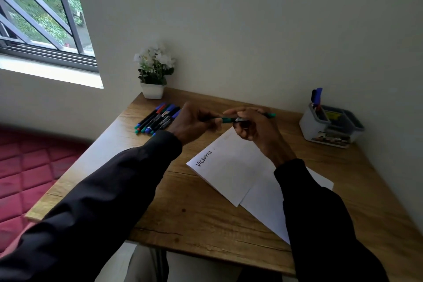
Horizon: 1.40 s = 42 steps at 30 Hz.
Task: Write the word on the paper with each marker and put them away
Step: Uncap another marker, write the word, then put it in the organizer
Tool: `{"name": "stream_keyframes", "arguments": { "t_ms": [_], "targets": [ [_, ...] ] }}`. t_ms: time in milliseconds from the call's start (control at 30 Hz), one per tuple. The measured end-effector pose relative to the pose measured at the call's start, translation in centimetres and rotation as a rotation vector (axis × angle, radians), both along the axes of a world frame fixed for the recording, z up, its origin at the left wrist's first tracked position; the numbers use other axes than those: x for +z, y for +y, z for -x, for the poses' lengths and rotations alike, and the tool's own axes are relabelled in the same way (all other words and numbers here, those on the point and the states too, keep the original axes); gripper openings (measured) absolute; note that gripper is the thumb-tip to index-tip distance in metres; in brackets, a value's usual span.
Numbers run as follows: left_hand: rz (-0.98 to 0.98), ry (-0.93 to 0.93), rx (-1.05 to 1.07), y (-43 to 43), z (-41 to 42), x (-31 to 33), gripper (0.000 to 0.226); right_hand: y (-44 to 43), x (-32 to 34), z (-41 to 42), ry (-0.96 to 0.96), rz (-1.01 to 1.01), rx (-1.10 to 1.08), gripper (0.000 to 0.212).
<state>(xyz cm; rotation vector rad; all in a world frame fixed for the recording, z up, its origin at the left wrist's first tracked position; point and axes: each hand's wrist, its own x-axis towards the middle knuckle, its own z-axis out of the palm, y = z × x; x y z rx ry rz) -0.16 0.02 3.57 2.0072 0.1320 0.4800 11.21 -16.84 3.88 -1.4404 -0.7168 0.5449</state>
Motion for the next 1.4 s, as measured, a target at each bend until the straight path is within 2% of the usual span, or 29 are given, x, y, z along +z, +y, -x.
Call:
{"name": "stream_keyframes", "arguments": {
  "t_ms": [200, 300, 367, 533, 700, 800, 900, 1000, 1200, 1400],
  "targets": [
    [0.046, 0.022, 0.006, -1.5, -0.9, 1.0, 0.008, -0.3, 1.2, 0.1, 0.002, -0.03, -0.134, 0.033],
    [0.049, -0.009, 0.243, 1.3, 0.3, 0.4, 0.013, -2.9, 2.1, -1.4, 0.065, -0.136, -0.368, 0.033],
    [0.108, -0.056, 0.325, 3.8, 1.6, -0.1, 0.014, -5.5, 2.8, -2.7, 0.08, -0.199, -0.434, 0.032],
    [0.125, 0.033, 0.079, 2.6, 0.5, -0.3, 0.015, -3.5, 1.8, -1.6, 0.217, -0.143, -0.157, 0.032],
    [0.187, 0.093, -0.032, 3.3, 0.0, -1.5, 0.022, -2.9, -0.7, 0.4, 0.031, -0.056, -0.186, 0.011],
    [0.241, 0.157, -0.046, 3.4, 0.5, -2.5, 0.029, -2.4, -2.2, 2.2, -0.015, -0.015, -0.16, 0.011],
    [0.137, 0.197, -0.116, 3.6, 0.6, -3.0, 0.024, -1.9, -3.2, 4.1, -0.03, 0.052, -0.019, 0.015],
    [0.117, 0.246, -0.168, 4.7, 0.5, -3.1, 0.024, -1.5, -4.2, 5.7, -0.082, 0.089, 0.06, 0.013],
    [0.061, 0.33, -0.244, 5.0, 0.5, -3.4, 0.03, -1.0, -5.9, 6.8, -0.185, 0.086, 0.067, 0.008],
    [-0.143, 0.437, -0.288, 4.5, 0.3, -3.4, 0.028, -1.0, -6.3, 6.8, -0.222, 0.089, 0.087, 0.011]
  ]
}}
